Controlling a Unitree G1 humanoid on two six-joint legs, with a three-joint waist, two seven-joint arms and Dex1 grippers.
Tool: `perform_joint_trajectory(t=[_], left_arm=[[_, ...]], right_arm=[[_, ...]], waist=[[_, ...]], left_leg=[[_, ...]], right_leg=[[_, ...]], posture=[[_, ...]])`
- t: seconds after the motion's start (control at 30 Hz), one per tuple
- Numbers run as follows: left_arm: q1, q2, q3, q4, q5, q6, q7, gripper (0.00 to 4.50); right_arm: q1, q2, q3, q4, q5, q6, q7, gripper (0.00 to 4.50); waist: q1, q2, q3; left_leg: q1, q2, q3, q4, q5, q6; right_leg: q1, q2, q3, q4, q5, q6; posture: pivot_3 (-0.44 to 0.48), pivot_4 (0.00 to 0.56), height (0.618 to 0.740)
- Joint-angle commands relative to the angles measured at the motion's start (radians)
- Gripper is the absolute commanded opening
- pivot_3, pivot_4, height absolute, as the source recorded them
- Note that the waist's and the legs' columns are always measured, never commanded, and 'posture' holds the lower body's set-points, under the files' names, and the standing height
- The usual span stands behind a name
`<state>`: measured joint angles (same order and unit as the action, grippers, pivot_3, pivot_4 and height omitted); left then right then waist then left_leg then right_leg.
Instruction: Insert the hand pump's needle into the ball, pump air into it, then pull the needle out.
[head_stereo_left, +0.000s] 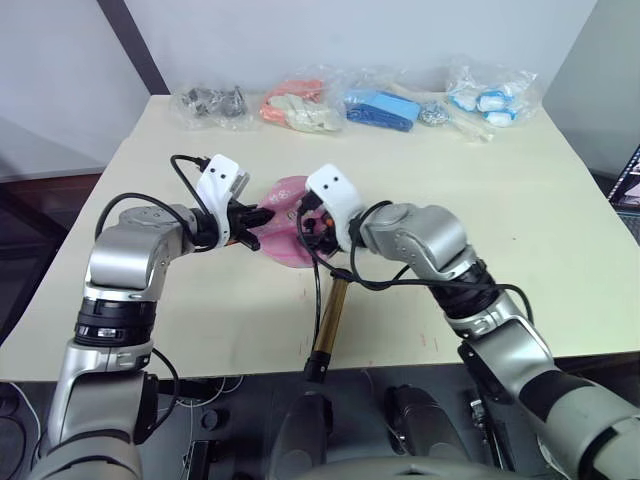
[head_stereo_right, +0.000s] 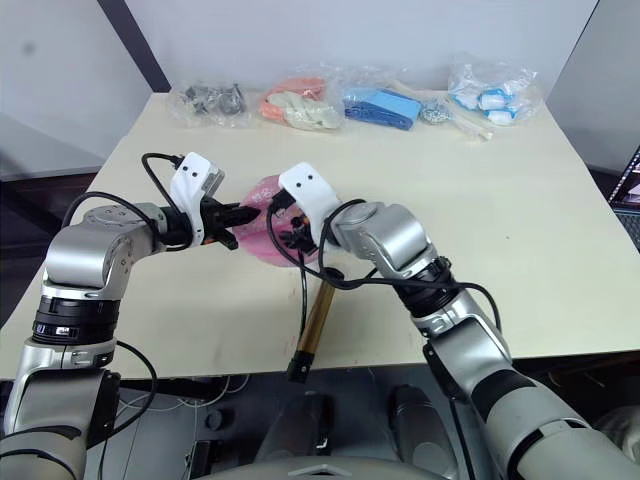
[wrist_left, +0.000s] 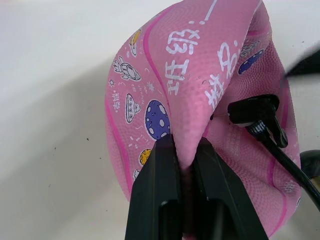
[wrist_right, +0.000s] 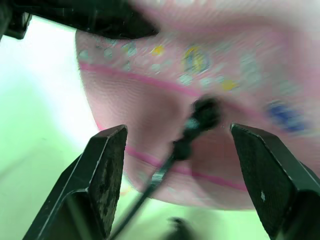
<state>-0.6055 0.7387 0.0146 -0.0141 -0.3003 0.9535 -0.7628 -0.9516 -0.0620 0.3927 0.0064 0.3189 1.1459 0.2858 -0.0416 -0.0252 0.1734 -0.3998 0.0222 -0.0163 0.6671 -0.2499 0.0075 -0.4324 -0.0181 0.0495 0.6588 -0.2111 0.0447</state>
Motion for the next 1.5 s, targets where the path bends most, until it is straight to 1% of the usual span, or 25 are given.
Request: perform_joint_trajectory(t=[0.03,0.1,0.2,0.3,0.37,0.6,0.7,0.97,1.33,1.43,1.47,1.5], left_arm=[[0.011,-0.004,-0.051,0.019,0.001,0.003,-0.025,0.0],[0.009,-0.002,-0.053,0.023,0.003,-0.003,-0.028,0.0],[0.009,0.0,-0.056,0.024,0.007,-0.011,-0.032,0.0],[0.009,0.002,-0.06,0.02,0.009,-0.019,-0.035,0.0],[0.009,0.003,-0.061,0.019,0.009,-0.023,-0.034,0.0],[0.014,0.002,-0.062,0.012,0.007,-0.03,-0.031,0.0],[0.02,0.003,-0.06,0.004,0.005,-0.029,-0.029,0.0],[0.026,0.006,-0.057,0.0,0.004,-0.028,-0.028,0.0],[0.03,0.006,-0.056,-0.003,0.003,-0.026,-0.029,0.0],[0.031,0.006,-0.056,-0.003,0.003,-0.026,-0.029,0.0],[0.03,0.006,-0.057,-0.003,0.003,-0.026,-0.029,0.0],[0.03,0.005,-0.057,-0.002,0.003,-0.026,-0.029,0.0]], right_arm=[[0.015,-0.042,0.025,-0.12,-0.03,-0.014,0.021,3.42],[0.023,-0.069,0.046,-0.154,-0.045,-0.026,0.039,3.42],[0.032,-0.037,0.008,-0.148,-0.002,0.028,0.06,3.42],[0.02,-0.011,0.004,-0.101,-0.012,0.032,0.058,3.42],[0.007,0.029,-0.023,-0.041,-0.019,0.03,0.043,3.42],[-0.03,0.098,-0.07,0.135,-0.061,-0.039,0.016,3.42],[-0.052,0.125,-0.097,0.19,-0.076,-0.068,0.001,2.73],[-0.074,0.169,-0.131,0.235,-0.089,-0.08,-0.001,2.73],[-0.077,0.187,-0.146,0.281,-0.108,-0.088,0.001,2.73],[-0.079,0.19,-0.153,0.294,-0.112,-0.094,0.003,1.95],[-0.08,0.192,-0.154,0.298,-0.114,-0.097,0.004,1.52],[-0.081,0.194,-0.155,0.302,-0.115,-0.099,0.005,1.52]], waist=[[0.001,0.0,0.0],[0.002,0.0,0.0],[0.002,0.0,0.0],[0.002,0.0,0.0],[0.002,0.0,0.0],[0.005,0.0,0.0],[0.004,0.0,0.0],[0.004,0.0,0.0],[0.003,0.0,0.0],[0.003,0.0,0.0],[0.003,0.0,0.0],[0.003,0.0,0.0]], left_leg=[[0.0,0.0,0.0,0.0,0.0,0.0],[0.0,0.0,0.0,0.0,0.0,0.0],[0.0,0.0,0.001,0.0,0.0,0.0],[0.0,0.0,0.001,0.0,0.0,0.0],[0.0,0.0,0.001,0.0,0.0,0.0],[-0.001,0.0,0.001,0.0,0.0,0.0],[-0.001,0.0,0.001,0.0,0.0,0.0],[-0.001,0.0,0.001,0.0,0.0,0.0],[-0.001,0.0,0.001,-0.001,0.0,0.0],[-0.001,0.0,0.001,-0.001,0.0,0.0],[-0.001,0.0,0.001,-0.001,0.0,0.0],[-0.001,0.0,0.001,-0.001,0.0,0.0]], right_leg=[[0.0,0.0,0.0,0.0,0.0,0.0],[0.0,0.0,0.0,0.0,0.0,-0.001],[0.0,0.0,0.001,0.0,0.0,-0.001],[0.0,0.0,0.001,0.0,0.0,-0.001],[0.0,0.0,0.0,0.0,0.0,-0.001],[0.0,-0.001,0.0,-0.001,0.001,-0.002],[0.0,-0.001,0.001,-0.001,0.001,-0.002],[0.0,-0.001,0.0,-0.001,0.001,-0.003],[0.0,-0.001,0.0,-0.001,0.001,-0.003],[0.0,-0.001,0.0,-0.001,0.001,-0.003],[0.0,-0.001,0.0,-0.001,0.001,-0.003],[0.0,-0.001,0.0,-0.001,0.001,-0.003]], posture=[[0.0,0.15,0.74],[0.0,0.15,0.74],[0.0,0.15,0.74],[0.0,0.15,0.74],[0.0,0.15,0.74],[0.0,0.15,0.74],[0.0,0.15,0.74],[0.0,0.15,0.74],[0.0,0.15,0.74],[0.0,0.15,0.74],[0.0,0.15,0.74],[0.0,0.15,0.74]])
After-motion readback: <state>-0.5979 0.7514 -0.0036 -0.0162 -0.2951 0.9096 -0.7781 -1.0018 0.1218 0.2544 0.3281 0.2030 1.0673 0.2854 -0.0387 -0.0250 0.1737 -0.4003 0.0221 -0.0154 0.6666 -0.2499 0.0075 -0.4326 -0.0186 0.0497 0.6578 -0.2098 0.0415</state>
